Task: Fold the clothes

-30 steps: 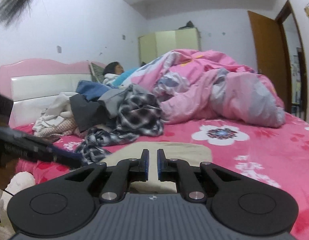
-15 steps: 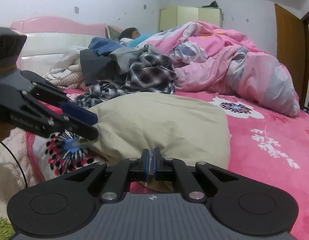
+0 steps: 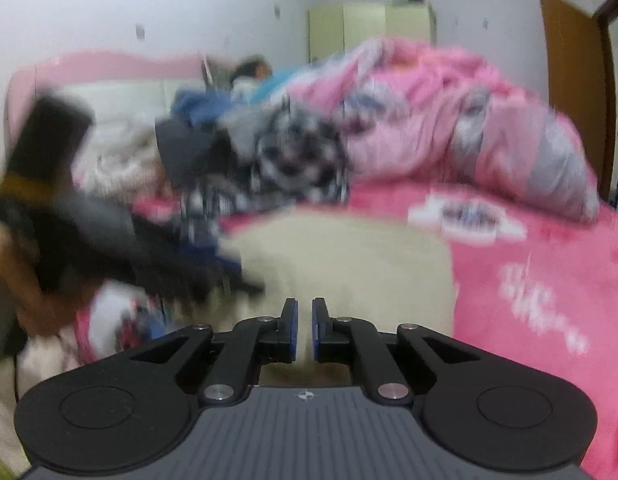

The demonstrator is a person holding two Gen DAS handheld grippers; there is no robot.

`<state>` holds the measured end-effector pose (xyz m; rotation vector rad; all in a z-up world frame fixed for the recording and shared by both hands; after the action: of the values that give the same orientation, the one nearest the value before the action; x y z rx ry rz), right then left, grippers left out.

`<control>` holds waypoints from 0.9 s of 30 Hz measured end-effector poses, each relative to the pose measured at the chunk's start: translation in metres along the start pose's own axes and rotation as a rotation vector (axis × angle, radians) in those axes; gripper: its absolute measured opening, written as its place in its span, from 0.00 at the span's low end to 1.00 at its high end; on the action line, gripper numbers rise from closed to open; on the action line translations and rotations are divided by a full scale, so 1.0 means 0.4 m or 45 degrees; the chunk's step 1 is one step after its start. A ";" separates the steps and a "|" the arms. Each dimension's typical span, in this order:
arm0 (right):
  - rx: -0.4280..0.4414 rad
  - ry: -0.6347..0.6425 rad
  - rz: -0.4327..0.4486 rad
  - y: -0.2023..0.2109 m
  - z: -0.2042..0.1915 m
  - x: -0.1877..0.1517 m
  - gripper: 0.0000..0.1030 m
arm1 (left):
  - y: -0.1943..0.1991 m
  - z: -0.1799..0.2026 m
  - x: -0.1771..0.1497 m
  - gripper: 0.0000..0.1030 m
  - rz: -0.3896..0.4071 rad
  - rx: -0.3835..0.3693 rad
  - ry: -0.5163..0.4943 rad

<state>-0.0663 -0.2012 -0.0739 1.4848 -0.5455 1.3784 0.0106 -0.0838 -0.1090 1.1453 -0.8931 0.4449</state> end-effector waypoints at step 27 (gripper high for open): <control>-0.047 -0.322 -0.441 -0.341 0.257 0.030 0.18 | 0.005 0.024 0.005 0.39 -0.087 0.166 0.067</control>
<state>0.1005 -0.2323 -0.0962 1.6455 -0.4409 0.9156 0.0067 -0.0922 -0.1048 1.2740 -0.7857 0.4805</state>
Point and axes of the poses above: each gripper's, at about its wrist camera, not at the fingertips, and y roughly against the way its jaws point, z to its right, x to its top, the point moved 8 cm from there along -y, roughly the way its jaws point, and after that the axes turned 10 degrees about y, right-handed, at the moved point
